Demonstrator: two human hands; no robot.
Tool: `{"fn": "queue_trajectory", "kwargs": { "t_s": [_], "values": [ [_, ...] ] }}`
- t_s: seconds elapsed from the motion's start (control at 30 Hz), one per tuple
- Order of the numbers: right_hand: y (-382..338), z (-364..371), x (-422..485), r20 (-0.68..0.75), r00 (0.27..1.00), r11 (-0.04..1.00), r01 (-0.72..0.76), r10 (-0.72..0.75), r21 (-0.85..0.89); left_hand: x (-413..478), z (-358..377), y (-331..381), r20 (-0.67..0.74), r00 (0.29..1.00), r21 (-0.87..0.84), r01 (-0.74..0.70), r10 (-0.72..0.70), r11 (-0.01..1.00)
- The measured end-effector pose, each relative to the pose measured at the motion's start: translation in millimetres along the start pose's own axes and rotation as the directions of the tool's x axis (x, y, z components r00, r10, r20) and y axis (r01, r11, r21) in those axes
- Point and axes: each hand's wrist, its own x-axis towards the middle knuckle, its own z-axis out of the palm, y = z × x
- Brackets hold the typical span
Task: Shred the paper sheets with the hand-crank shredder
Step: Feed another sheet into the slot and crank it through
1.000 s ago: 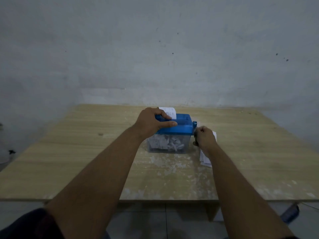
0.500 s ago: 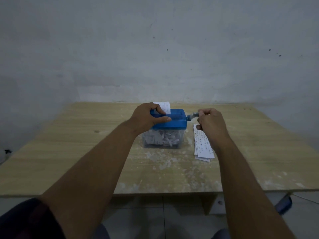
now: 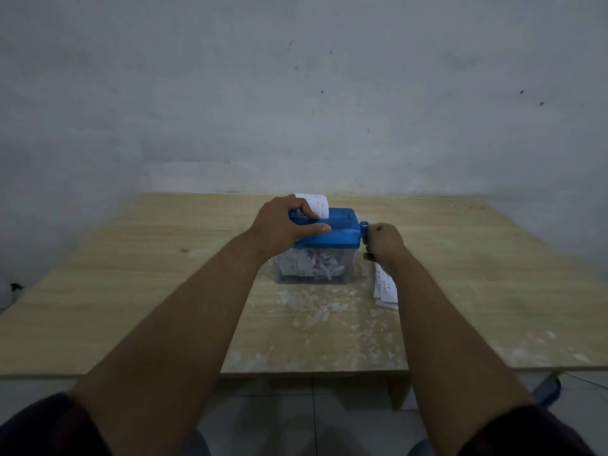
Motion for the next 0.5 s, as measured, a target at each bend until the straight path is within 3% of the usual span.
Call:
{"fn": "queue_trajectory", "kwargs": {
  "t_s": [0.13, 0.3, 0.5],
  "values": [
    [27.0, 5.3, -27.4, -0.052, 0.997, 0.995, -0.054, 0.059, 0.088, -0.7, 2.2, 0.8, -0.009, 1.000, 0.000, -0.002, 0.002, 1.000],
    [32.9, -4.5, -66.2, -0.172, 0.983, 0.993, 0.084, -0.069, 0.083, -0.8, 2.0, 3.3, -0.001, 1.000, -0.007, -0.008, 0.008, 1.000],
    [-9.4, -25.6, -88.5, -0.184, 0.969, 0.901, 0.226, -0.167, 0.371, 0.1, 2.2, 3.9, 0.010, 1.000, -0.005, -0.010, 0.010, 1.000]
  ]
}}
